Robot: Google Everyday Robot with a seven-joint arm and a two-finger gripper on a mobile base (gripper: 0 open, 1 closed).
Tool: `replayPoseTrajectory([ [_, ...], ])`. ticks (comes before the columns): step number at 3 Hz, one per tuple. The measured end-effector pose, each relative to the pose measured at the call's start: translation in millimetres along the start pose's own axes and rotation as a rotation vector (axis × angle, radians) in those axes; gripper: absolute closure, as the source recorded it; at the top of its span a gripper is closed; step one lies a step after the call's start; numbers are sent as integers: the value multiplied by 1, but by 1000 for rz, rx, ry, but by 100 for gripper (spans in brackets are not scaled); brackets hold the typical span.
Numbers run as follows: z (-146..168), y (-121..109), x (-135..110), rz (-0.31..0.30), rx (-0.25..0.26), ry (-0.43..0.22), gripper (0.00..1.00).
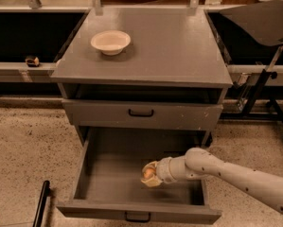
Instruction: Place orange into middle drawer
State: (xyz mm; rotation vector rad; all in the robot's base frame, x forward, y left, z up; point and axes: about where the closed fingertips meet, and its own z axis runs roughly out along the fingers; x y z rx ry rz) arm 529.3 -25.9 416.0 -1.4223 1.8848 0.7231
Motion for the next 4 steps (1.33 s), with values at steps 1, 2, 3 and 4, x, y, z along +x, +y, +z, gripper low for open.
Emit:
replayPoseTrajectory([
  [1,24,-7,25,-32,-38,55,100],
  [2,34,-10,47,-75,-59,82,82],
  [3,34,-11,48,-77,-59,83,59],
  [4,35,-11,48,-77,-60,83,36],
])
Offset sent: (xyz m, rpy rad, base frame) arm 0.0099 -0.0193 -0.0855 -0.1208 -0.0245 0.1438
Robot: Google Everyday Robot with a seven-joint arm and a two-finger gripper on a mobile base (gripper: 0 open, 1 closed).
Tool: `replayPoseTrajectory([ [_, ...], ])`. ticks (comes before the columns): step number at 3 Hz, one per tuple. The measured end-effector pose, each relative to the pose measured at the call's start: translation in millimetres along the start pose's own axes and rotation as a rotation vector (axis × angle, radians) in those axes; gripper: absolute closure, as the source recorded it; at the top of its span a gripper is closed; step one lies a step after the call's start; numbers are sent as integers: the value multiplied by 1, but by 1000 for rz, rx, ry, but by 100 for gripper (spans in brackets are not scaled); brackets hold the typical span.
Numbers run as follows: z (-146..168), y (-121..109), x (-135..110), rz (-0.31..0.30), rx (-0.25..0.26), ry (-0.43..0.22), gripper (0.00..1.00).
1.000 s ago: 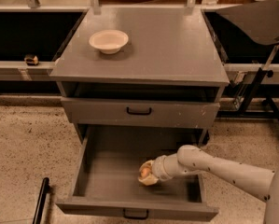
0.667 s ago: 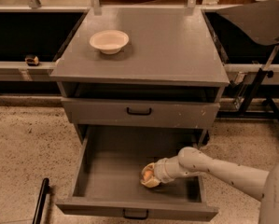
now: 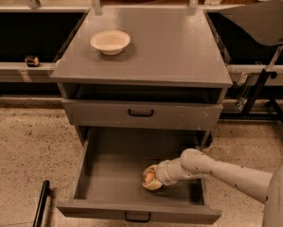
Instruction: Place orange into middle drawer
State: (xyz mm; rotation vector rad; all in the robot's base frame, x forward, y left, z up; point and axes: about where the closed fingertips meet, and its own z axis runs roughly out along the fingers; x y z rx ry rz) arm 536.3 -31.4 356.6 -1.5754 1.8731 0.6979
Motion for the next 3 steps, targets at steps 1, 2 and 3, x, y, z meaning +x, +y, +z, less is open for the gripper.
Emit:
replayPoseTrajectory([
  [1,0,0,0,0,0,0,13],
  [2,0,0,0,0,0,0,0],
  [3,0,0,0,0,0,0,0],
])
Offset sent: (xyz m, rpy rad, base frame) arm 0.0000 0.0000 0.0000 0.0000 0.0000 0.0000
